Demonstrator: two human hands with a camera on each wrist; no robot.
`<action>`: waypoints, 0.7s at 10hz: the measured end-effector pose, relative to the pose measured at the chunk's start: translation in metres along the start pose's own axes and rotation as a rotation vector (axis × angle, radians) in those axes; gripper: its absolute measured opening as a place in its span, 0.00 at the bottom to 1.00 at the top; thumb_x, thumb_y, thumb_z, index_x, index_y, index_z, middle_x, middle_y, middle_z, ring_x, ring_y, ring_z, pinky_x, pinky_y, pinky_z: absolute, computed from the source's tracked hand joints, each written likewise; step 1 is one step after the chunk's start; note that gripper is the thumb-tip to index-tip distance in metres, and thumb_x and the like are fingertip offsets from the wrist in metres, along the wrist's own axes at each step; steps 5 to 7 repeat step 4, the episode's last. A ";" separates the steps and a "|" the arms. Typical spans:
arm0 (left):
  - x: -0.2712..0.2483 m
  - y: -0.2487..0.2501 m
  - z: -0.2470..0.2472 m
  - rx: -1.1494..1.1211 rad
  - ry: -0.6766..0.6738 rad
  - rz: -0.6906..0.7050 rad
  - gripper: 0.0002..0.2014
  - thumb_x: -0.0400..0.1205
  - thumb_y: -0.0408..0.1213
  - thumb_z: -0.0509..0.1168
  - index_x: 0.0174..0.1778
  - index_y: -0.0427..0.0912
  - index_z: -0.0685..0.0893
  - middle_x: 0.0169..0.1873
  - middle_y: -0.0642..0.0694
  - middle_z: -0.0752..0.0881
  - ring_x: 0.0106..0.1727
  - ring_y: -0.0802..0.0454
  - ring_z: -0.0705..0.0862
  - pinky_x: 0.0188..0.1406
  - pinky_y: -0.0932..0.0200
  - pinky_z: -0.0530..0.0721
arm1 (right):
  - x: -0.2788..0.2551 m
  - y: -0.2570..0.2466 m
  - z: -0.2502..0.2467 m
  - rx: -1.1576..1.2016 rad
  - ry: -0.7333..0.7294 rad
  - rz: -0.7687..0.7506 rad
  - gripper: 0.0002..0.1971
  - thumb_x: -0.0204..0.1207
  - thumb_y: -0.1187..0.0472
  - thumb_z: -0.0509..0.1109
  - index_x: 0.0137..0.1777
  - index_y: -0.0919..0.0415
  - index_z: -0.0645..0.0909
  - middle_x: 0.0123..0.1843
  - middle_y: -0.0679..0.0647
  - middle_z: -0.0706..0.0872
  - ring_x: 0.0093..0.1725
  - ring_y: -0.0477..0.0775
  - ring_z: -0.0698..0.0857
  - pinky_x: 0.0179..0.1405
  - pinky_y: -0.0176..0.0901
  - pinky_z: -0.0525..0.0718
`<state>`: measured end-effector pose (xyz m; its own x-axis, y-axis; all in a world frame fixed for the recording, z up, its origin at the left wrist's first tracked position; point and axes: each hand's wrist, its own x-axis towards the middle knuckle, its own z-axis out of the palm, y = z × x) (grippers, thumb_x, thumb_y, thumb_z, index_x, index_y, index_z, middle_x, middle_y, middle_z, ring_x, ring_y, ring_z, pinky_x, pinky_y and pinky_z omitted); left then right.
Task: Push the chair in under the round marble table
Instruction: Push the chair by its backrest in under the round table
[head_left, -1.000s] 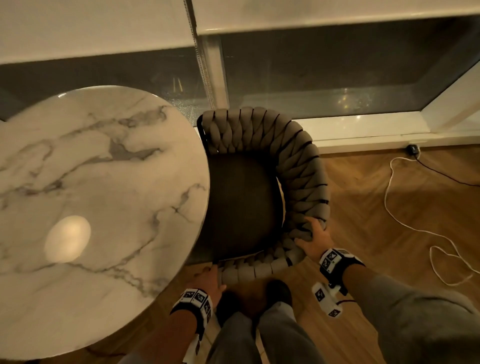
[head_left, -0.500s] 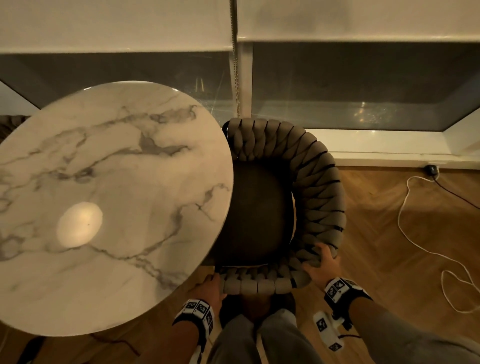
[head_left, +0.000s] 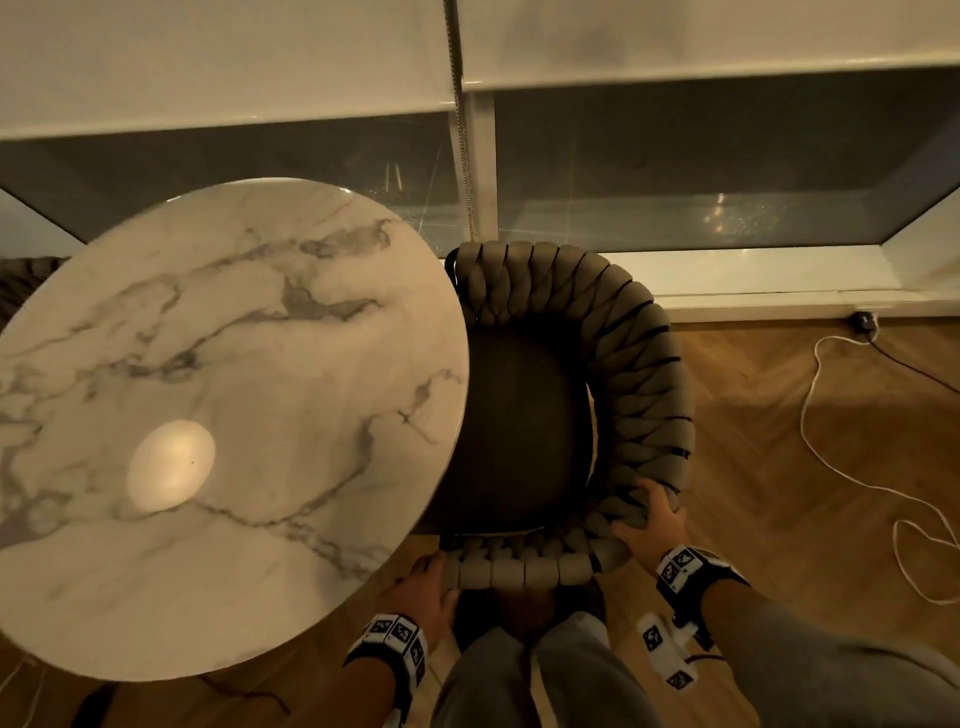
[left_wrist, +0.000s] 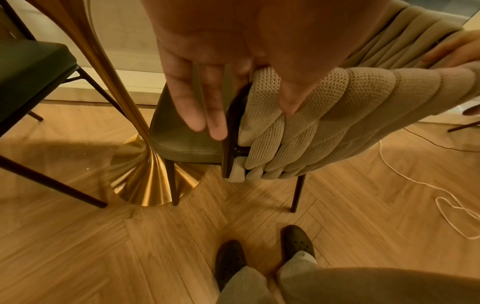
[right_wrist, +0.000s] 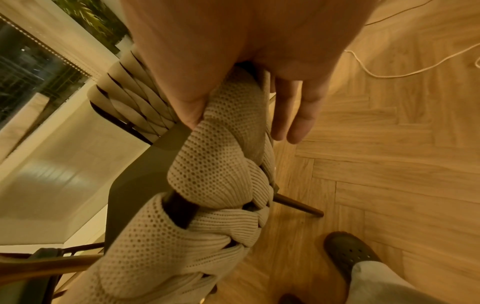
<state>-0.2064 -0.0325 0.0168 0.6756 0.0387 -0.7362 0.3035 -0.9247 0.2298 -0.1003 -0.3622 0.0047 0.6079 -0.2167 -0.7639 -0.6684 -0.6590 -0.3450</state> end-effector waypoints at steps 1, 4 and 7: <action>-0.007 0.000 -0.014 -0.044 -0.036 0.013 0.29 0.86 0.50 0.54 0.82 0.46 0.56 0.80 0.41 0.67 0.76 0.44 0.72 0.78 0.50 0.71 | -0.008 -0.009 -0.001 -0.020 -0.009 0.008 0.39 0.70 0.54 0.78 0.78 0.45 0.60 0.76 0.66 0.62 0.66 0.73 0.75 0.50 0.53 0.84; -0.020 0.006 -0.068 -0.141 -0.074 0.104 0.13 0.84 0.45 0.57 0.59 0.46 0.81 0.60 0.43 0.86 0.58 0.44 0.84 0.56 0.55 0.81 | -0.031 -0.021 0.007 -0.090 -0.044 -0.025 0.20 0.78 0.57 0.68 0.67 0.66 0.77 0.63 0.66 0.84 0.63 0.67 0.83 0.64 0.55 0.82; -0.020 0.006 -0.068 -0.141 -0.074 0.104 0.13 0.84 0.45 0.57 0.59 0.46 0.81 0.60 0.43 0.86 0.58 0.44 0.84 0.56 0.55 0.81 | -0.031 -0.021 0.007 -0.090 -0.044 -0.025 0.20 0.78 0.57 0.68 0.67 0.66 0.77 0.63 0.66 0.84 0.63 0.67 0.83 0.64 0.55 0.82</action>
